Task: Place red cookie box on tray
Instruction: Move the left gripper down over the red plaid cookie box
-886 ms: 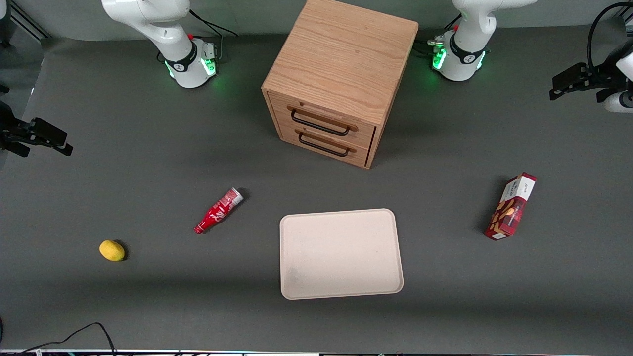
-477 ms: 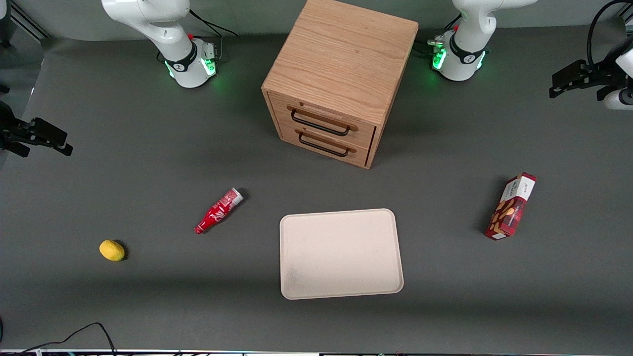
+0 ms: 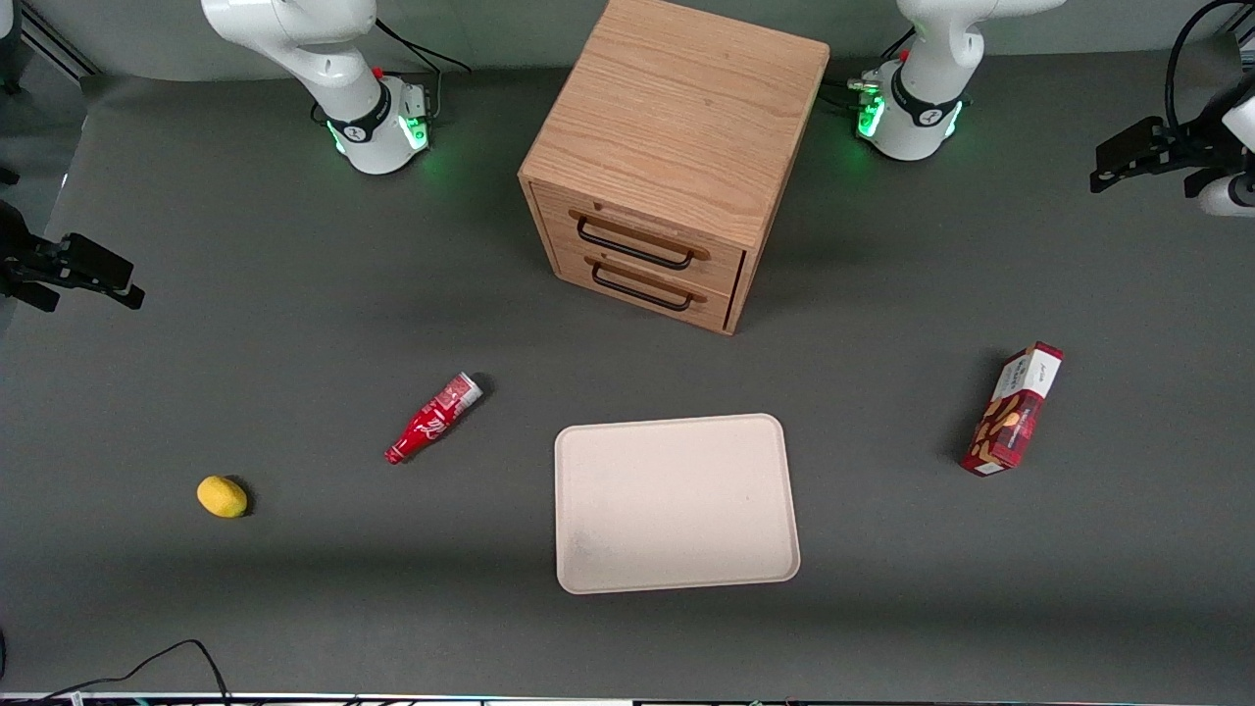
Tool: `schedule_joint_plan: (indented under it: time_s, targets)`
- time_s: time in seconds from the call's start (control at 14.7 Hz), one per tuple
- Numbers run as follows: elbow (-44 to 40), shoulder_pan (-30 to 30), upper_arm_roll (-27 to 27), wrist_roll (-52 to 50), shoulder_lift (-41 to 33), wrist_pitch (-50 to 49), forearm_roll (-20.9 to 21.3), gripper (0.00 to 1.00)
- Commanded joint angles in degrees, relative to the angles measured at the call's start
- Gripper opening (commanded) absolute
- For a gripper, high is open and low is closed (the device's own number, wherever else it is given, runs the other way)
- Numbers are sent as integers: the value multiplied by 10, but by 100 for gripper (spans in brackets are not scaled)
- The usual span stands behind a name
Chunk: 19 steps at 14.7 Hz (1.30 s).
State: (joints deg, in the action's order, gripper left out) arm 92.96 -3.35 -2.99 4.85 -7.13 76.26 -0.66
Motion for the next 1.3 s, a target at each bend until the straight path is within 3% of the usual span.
schedule_joint_plan:
  time_s: [0.0,0.61,1.23]
  targets:
    - [-25,1,0,-4,5,-13,6,100]
    - [-127,-3,12,17,68,-14,7,100]
    - [-98,-9,96,253,151,67,15,100]
